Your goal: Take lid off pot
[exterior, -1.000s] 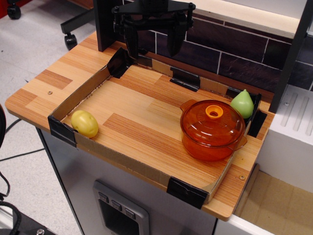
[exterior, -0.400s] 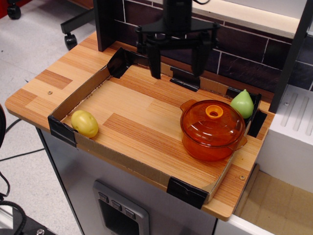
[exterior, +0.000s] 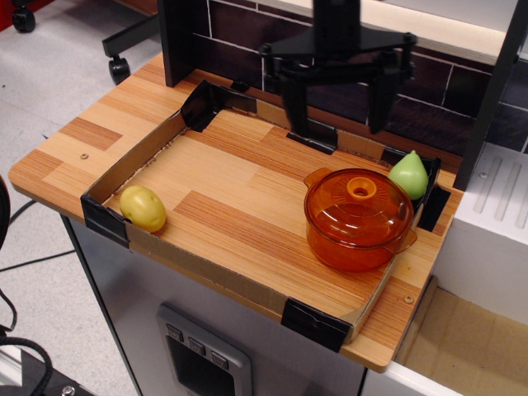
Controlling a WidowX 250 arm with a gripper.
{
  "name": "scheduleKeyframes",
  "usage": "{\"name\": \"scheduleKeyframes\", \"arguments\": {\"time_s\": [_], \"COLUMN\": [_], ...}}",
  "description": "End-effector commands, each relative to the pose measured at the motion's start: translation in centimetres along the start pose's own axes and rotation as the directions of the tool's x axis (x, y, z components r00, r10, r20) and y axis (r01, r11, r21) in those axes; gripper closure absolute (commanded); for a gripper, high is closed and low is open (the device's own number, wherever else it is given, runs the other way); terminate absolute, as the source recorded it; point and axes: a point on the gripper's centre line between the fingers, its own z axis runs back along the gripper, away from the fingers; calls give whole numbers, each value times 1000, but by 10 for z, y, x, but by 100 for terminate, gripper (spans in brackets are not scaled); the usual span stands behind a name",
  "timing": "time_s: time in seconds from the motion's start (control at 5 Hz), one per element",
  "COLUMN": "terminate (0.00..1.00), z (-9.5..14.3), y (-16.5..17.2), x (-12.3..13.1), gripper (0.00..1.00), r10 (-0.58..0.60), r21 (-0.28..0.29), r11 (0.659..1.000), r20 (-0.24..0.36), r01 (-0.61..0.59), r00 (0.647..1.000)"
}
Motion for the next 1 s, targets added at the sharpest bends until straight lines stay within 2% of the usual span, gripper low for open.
{"name": "scheduleKeyframes", "arguments": {"time_s": [0.0,0.2,0.8], "terminate": [0,0,0], "z": [-4,-23,-40], "y": [-15,-19,-14], "x": [-6,-8,-14], "gripper": [0,0,0], "r10": [-41,-37,-54], "r21": [-25,20,46], "r11": [999,999,998], "r20": [47,75,88], "r01": [42,36,50], "r00": [998,996,995]}}
